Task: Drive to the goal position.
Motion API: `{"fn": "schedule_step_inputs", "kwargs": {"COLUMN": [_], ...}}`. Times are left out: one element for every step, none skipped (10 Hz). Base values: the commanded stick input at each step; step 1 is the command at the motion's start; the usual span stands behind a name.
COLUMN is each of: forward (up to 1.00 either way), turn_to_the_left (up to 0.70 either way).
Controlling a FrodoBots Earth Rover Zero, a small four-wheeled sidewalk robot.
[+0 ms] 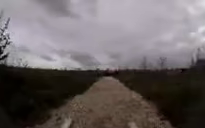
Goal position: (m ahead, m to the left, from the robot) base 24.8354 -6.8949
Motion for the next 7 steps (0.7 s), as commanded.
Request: {"fn": "schedule_step_inputs", "kwargs": {"forward": [0.70, 0.70, 0.70, 0.70, 0.70, 0.70, 0.70], "turn_to_the_left": [-0.07, -0.03, -0.03, -0.03, -0.03, -0.03, -0.03]}}
